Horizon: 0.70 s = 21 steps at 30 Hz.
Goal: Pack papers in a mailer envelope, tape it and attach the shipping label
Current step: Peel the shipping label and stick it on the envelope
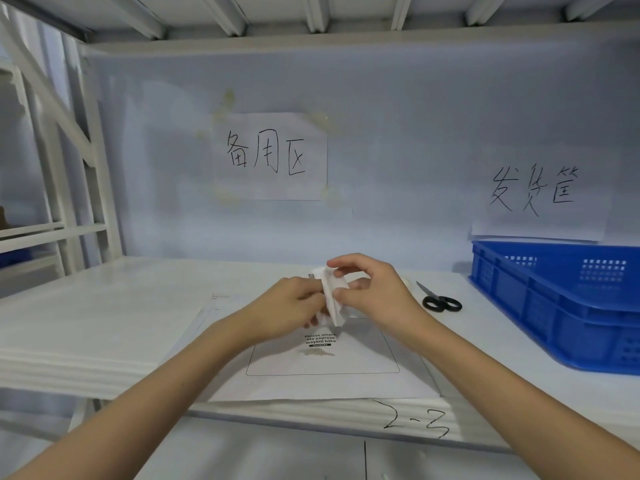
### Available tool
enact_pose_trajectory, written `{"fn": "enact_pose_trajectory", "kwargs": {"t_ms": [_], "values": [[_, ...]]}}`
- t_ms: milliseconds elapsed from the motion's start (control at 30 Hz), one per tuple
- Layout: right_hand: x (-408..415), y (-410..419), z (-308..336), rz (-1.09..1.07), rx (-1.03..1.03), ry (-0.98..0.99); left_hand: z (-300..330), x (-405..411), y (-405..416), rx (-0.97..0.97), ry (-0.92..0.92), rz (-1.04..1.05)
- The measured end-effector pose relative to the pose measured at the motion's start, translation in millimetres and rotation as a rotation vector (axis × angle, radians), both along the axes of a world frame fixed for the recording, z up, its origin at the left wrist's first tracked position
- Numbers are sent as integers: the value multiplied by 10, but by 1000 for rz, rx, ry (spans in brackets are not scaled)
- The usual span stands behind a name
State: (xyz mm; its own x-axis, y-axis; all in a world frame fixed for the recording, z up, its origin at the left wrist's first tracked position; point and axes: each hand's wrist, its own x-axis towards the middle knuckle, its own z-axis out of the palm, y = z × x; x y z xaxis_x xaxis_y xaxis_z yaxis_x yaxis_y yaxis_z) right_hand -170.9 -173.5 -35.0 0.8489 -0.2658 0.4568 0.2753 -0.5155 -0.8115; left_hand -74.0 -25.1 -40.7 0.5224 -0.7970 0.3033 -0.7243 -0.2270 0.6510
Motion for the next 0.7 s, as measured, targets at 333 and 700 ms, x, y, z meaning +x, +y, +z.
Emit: {"fn": "enact_pose_trajectory", "kwargs": {"t_ms": [333,700], "values": [[-143,-126,-45,38,53,87,-73,9,-87,-337,250,-166],[-222,-234,84,70,379,381,-89,-63,-49,-145,-123,-173]]}}
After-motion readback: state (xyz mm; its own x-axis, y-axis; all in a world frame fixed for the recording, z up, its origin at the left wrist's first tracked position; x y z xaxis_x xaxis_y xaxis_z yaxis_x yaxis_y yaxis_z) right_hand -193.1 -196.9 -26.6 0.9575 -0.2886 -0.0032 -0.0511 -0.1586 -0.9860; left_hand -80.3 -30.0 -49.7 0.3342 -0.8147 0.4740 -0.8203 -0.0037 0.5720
